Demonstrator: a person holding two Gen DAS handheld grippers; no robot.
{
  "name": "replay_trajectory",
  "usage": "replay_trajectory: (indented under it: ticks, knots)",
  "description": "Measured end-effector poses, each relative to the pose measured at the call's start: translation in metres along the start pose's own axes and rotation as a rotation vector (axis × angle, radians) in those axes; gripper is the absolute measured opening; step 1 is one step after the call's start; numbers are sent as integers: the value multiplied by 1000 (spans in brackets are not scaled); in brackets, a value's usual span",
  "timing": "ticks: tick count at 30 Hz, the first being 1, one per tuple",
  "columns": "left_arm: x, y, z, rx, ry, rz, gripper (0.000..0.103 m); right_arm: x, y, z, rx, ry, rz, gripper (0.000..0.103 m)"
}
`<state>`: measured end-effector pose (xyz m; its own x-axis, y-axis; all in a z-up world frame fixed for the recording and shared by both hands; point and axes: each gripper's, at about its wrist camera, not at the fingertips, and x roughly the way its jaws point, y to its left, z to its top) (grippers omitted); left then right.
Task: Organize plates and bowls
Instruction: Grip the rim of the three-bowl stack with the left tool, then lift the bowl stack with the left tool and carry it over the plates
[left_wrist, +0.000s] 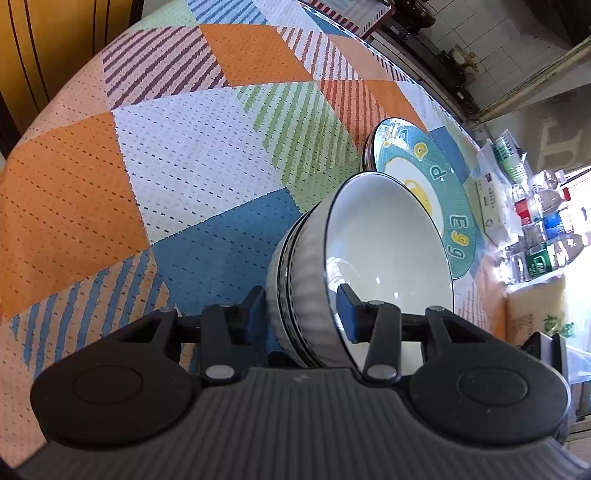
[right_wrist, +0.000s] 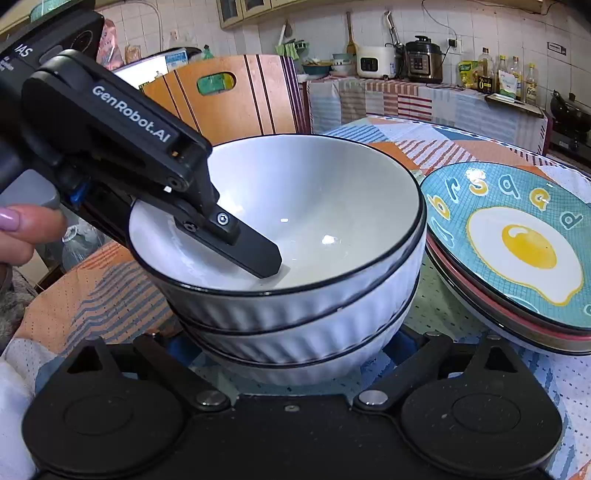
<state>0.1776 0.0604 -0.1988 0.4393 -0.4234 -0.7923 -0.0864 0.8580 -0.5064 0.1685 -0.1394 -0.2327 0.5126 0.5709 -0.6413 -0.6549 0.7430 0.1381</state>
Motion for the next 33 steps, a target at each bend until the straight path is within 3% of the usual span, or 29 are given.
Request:
replay_trajectory:
  ticks: [5,17,26,33]
  knots:
    - [-9,-15,-9,51,0,45,41,-9,2,-1,22,7,12,98]
    - [-60,-70,-19,124,3,26,41,-75,10,8,37,-86,-34,98]
    - [-78,-125,5,218,-23,40,41,-100,-8,35,27,-157,-87,98]
    - [-61,-153,37,255,-51,48,41,-102,-37,55,-1,-173,-143,98]
